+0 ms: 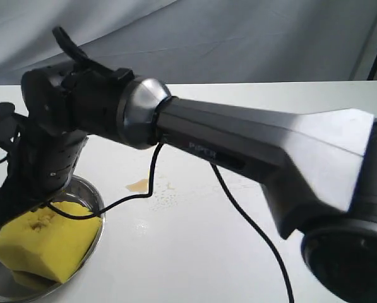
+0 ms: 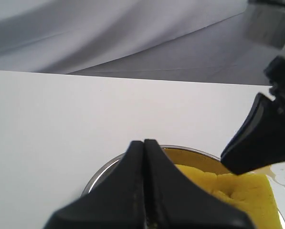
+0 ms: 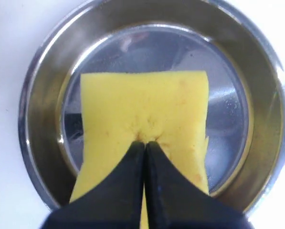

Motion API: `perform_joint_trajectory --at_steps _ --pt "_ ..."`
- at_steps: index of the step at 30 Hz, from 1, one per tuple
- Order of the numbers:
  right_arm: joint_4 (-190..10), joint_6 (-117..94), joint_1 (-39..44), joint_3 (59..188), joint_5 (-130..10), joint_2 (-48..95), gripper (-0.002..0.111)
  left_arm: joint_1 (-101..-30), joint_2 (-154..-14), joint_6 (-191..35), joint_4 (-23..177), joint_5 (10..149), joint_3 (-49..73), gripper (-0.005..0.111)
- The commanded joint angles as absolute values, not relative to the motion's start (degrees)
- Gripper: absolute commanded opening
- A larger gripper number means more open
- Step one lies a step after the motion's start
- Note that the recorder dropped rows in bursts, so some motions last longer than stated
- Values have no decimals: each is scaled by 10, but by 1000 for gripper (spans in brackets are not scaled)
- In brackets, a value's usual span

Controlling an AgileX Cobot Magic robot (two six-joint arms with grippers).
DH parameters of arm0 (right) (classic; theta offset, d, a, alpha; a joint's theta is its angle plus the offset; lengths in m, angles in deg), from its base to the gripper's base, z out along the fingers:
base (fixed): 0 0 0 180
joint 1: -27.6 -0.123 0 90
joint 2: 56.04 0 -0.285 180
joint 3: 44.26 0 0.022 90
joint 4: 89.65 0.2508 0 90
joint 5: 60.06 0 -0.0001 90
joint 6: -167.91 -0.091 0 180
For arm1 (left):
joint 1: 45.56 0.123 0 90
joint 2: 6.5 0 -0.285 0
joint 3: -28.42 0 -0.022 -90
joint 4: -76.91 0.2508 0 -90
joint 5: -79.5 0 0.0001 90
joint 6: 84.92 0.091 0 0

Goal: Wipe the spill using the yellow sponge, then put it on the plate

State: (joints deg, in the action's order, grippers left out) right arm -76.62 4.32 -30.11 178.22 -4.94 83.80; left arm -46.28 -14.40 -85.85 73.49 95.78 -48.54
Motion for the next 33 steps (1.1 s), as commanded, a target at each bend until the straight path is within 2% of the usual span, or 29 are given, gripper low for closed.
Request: perform_joint_trajectory --at_steps 1,7,10,17,24,33 --pt "-781 40 -273 1786 -30 793 0 -465 -143 -861 735 954 -488 0" --pt "-832 40 -195 1786 51 760 0 -465 -143 -861 735 954 -488 0" --pt "-831 25 -132 1786 95 748 0 -465 -143 -861 735 954 -488 0" --pt "-788 -6 21 1758 99 726 0 -465 -143 -861 735 954 -488 0" --pt "-777 -6 157 1621 95 630 0 -465 -143 -861 735 954 -488 0" --pt "-784 -3 340 1395 -44 464 0 -465 -143 -861 735 954 -488 0"
